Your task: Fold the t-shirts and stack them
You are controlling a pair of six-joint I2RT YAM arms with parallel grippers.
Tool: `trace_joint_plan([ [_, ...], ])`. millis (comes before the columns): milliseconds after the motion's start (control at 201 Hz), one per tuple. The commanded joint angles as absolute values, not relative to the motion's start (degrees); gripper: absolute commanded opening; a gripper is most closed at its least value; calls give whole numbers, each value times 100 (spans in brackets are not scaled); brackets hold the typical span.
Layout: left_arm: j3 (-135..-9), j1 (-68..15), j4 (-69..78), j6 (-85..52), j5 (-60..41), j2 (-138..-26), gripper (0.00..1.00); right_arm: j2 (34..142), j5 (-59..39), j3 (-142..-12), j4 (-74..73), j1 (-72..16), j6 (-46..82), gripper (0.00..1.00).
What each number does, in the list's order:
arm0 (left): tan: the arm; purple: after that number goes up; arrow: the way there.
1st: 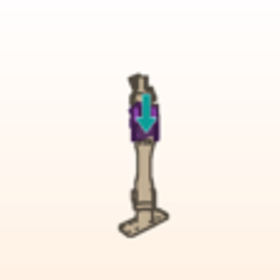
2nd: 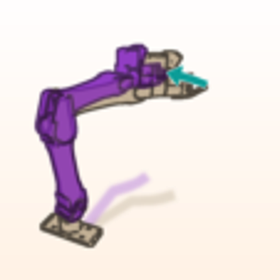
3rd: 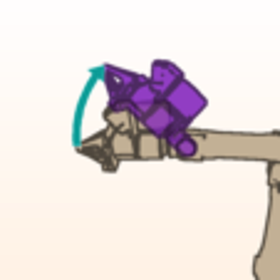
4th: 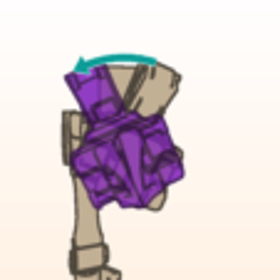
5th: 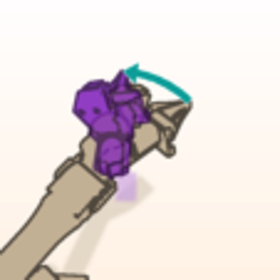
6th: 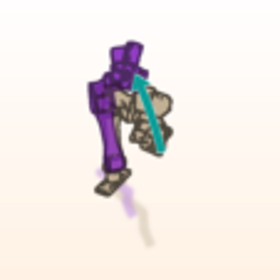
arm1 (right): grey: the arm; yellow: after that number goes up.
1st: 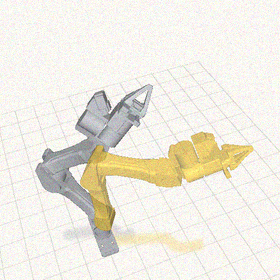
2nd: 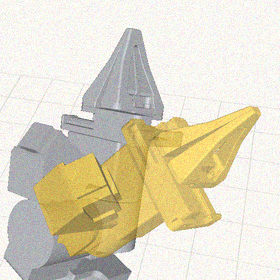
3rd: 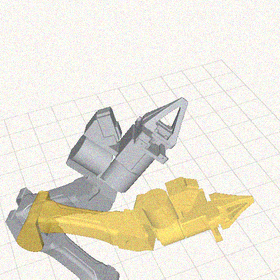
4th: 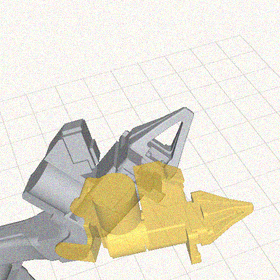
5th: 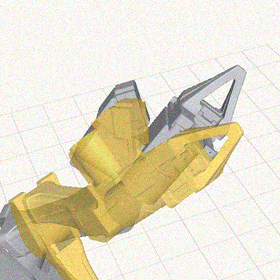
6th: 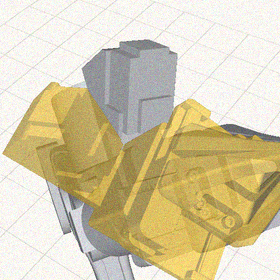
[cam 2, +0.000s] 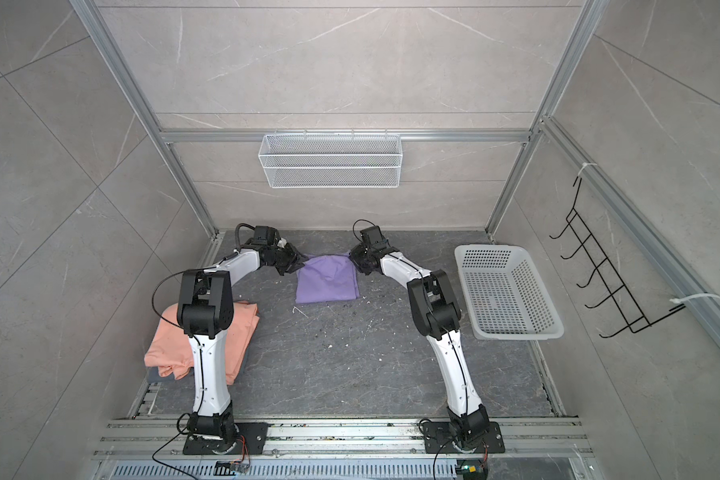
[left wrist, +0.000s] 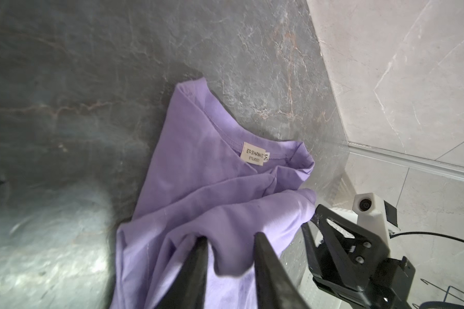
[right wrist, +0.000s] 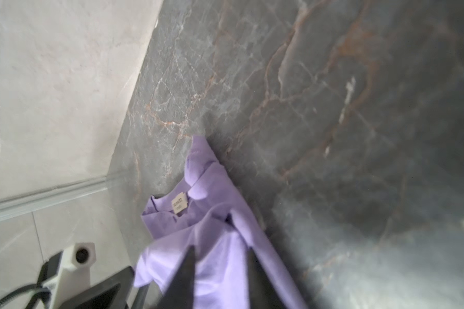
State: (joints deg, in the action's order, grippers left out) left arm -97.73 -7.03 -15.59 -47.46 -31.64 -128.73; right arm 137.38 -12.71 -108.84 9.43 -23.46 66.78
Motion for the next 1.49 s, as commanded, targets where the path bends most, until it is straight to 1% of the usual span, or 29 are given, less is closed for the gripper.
trace_joint_plan([
  [0, -9960, -554, -1195, -4867, -3135, -12497, 41, 13474, -1378, -10770, 263, -2186, 6528, 44],
  [105, -9560, -545, -1118, -4842, -2625, -12041, 55, 13081, -1331, -10488, 365, -2130, 6200, 47],
  [174, -9181, -583, -907, -4875, -2440, -11718, 58, 12871, -1381, -10409, 681, -2130, 6020, 47],
  [299, -8866, -790, -1125, -4840, -2185, -11303, 61, 12632, -1549, -10270, 1033, -2261, 5907, 47],
  [413, -8983, -1124, -1580, -4754, -2223, -11279, 61, 12513, -1574, -10167, 1190, -2461, 5917, 47],
  [498, -8996, -1300, -1540, -4898, -2447, -11407, 61, 12561, -1683, -10203, 1178, -2614, 5938, 47],
  [717, -9070, -1467, -1009, -5144, -2756, -12059, 61, 13215, -1660, -10782, 1425, -2825, 6083, 46],
  [861, -8986, -1475, -965, -5247, -2714, -12327, 60, 13647, -1646, -11190, 1833, -2910, 6086, 45],
  [1045, -8311, -1485, -809, -5326, -2549, -12162, 60, 13971, -1567, -11390, 2457, -2941, 5865, 45],
  [1075, -8166, -1497, -768, -5355, -2524, -12107, 60, 14033, -1557, -11418, 2545, -2937, 5658, 45],
  [1219, -7460, -1694, -668, -5511, -2427, -11851, 60, 14239, -1348, -11601, 3028, -2867, 5333, 45],
  [1324, -6699, -2145, -384, -6058, -2345, -11549, 60, 14453, -1281, -12032, 3434, -2724, 5141, 45],
  [1409, -5854, -2680, 639, -6960, -2375, -11200, 60, 14575, -1129, -12417, 3633, -2595, 5026, 45],
  [1488, -5461, -3184, 1332, -7719, -2344, -10955, 60, 14587, -1114, -12753, 3585, -2477, 4837, 45],
])
